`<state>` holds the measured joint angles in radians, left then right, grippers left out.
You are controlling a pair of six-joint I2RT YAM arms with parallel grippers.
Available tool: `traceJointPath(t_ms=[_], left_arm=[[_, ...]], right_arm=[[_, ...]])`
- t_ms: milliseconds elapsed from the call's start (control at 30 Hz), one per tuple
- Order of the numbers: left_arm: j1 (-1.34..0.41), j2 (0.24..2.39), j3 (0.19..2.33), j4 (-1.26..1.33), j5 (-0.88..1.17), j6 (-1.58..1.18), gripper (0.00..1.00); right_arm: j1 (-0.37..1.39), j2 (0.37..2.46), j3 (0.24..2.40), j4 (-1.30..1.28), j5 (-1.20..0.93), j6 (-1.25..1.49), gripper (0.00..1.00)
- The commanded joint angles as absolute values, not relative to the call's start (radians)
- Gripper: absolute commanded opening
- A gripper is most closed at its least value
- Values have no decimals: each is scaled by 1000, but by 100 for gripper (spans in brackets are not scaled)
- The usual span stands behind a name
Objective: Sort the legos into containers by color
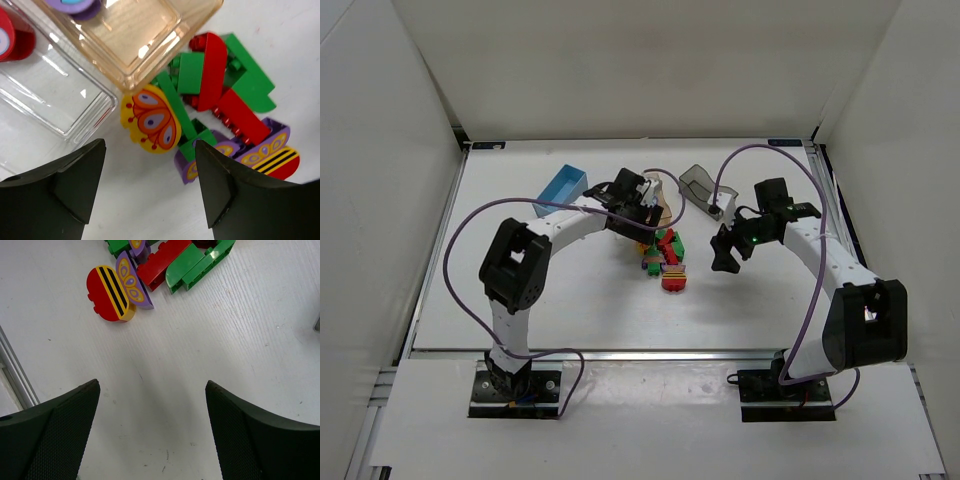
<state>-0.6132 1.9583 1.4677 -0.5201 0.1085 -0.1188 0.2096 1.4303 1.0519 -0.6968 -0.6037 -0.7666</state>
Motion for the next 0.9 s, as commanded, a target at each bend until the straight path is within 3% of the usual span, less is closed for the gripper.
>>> traceJointPath(t_ms=[0, 867], left_arm=[[-623, 1959, 1531, -511, 121, -179, 83], [-641, 2062, 1559, -557, 20, -210, 81]], right_arm=[[207, 1427, 1065, -686, -607, -779, 89], [167, 1460, 1083, -686, -618, -795, 89]])
